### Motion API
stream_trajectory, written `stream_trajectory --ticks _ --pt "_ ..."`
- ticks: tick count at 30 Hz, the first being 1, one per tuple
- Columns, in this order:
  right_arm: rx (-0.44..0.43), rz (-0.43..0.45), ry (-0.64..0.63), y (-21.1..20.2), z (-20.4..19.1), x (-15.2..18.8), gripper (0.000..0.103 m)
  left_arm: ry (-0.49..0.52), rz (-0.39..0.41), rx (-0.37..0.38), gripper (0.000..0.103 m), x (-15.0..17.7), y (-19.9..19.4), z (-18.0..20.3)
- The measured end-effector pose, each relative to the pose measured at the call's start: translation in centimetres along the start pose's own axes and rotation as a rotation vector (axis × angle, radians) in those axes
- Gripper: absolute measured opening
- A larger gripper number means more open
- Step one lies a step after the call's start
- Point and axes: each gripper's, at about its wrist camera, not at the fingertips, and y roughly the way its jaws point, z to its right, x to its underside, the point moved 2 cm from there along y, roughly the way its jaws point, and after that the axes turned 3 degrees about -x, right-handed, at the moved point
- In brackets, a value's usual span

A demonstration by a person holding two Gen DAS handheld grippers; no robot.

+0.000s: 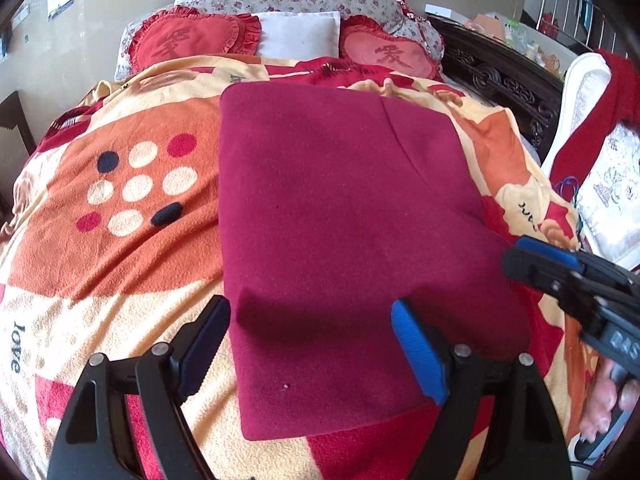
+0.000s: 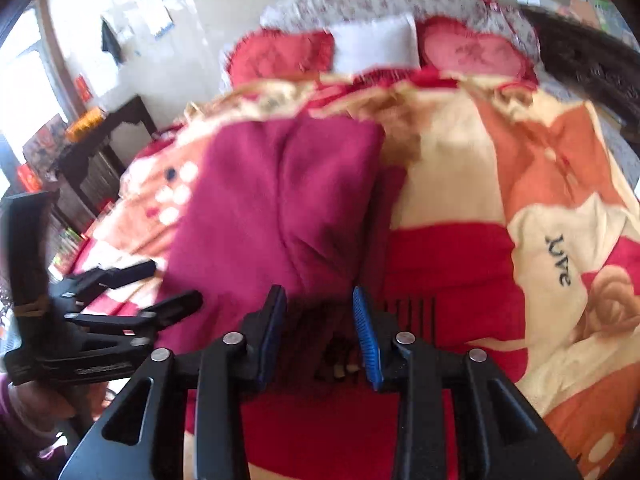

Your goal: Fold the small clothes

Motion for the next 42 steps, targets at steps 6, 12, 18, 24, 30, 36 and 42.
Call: stream_trajectory --ticks 6,12,18,24,30,36,42 --pt "0.049 -0.132 -0.010 3.7 0.0 2.3 0.017 -0.019 -0.069 0.012 0.092 0.6 1.8 0.0" --pt "0.031 -0.072 0.052 1.7 0.8 1.9 0.024 -0.061 -0.067 0.029 0.095 0.7 1.9 -0.6" --pt "0.028 0.031 0.081 -0.3 0.4 -0.3 0.026 -0.062 -0.057 0.019 0.095 0.8 1.8 -0.4" --pt "0.016 -0.026 0.114 2.4 0.7 -1.3 0.000 -0.054 -0.059 0.016 0.095 0.8 1.8 -0.4" --pt "0.111 -0.032 0.072 3.3 1.2 0.3 0.000 -0.030 -0.058 0.007 0.095 0.9 2.0 0.0" --pt "0.060 0.014 0.120 1.7 1.5 -0.1 0.003 -0.060 -0.059 0.045 0.095 0.4 1.2 -0.8" --pt "0.033 0.050 0.168 1.6 2.4 -0.4 0.034 -0.109 -0.031 0.090 0.095 -1.1 0.6 -2.2"
